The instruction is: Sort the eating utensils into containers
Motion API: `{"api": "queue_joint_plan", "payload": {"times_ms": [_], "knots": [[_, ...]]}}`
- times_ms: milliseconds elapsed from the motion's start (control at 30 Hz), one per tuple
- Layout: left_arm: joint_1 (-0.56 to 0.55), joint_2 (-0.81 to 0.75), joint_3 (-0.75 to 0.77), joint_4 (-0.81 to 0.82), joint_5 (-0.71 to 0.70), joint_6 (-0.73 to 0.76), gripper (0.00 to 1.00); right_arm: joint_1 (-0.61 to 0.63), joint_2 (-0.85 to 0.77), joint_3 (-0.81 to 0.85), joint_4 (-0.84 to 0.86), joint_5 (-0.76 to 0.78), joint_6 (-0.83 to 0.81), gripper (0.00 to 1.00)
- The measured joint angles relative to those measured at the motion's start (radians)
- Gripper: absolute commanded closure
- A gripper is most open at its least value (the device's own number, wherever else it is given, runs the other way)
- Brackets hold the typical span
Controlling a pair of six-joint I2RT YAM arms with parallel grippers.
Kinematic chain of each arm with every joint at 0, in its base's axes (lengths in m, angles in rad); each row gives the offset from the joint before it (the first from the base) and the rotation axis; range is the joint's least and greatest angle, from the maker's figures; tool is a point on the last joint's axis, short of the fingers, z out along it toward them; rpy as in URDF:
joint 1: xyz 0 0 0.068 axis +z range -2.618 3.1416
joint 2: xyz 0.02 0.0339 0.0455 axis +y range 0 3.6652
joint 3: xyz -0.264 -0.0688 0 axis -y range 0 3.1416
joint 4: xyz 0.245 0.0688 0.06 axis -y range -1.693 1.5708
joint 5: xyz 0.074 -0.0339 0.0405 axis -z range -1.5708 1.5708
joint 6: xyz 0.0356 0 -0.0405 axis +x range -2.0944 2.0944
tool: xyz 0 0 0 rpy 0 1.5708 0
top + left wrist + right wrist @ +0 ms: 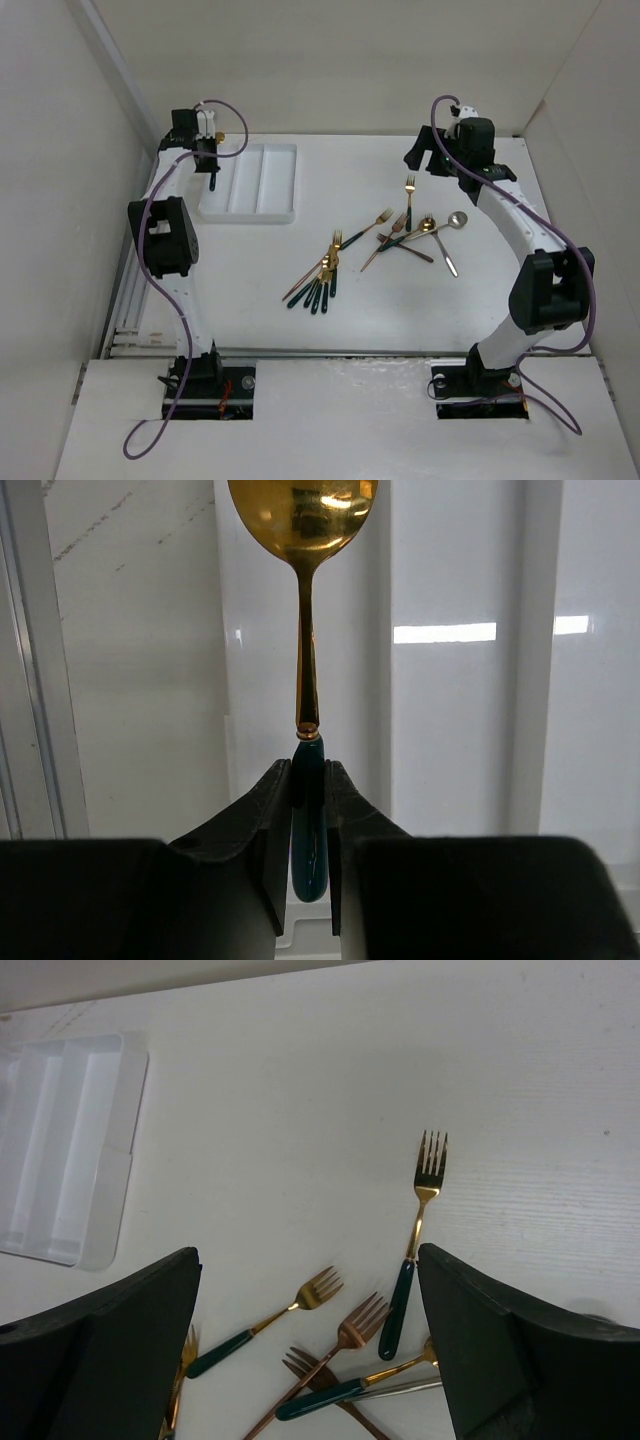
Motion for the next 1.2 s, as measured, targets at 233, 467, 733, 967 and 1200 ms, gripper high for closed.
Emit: {"api": "queue_joint_plan", "payload": {"times_ms": [233, 467, 733, 967, 1200], "knots": [[0.0, 0.029, -0.05, 0.019, 0.004, 0.036, 1.0, 0.001, -0.002, -0.023, 0.0, 0.013, 0.0, 0.06], [-0.003, 0.079, -0.065, 0.021, -0.005, 0.061, 0.65, 0.001, -0.008, -0.023, 0.001, 0.015, 0.0, 0.06], [-0.001, 0.079, -0.042, 0.037, -0.008, 0.048, 0.48, 0.001, -0.012, -0.023, 0.001, 0.015, -0.003, 0.06], [-0.015, -0.014, 0.012, 0.018, -0.038, 0.052, 0.45, 0.003, -0.037, -0.028, 0.0, 0.015, -0.004, 0.06], [-0.216, -0.291, -0.109, -0.029, 0.046, 0.16, 0.5, 0.043, -0.127, -0.127, -0.01, 0.026, -0.004, 0.05]]}}
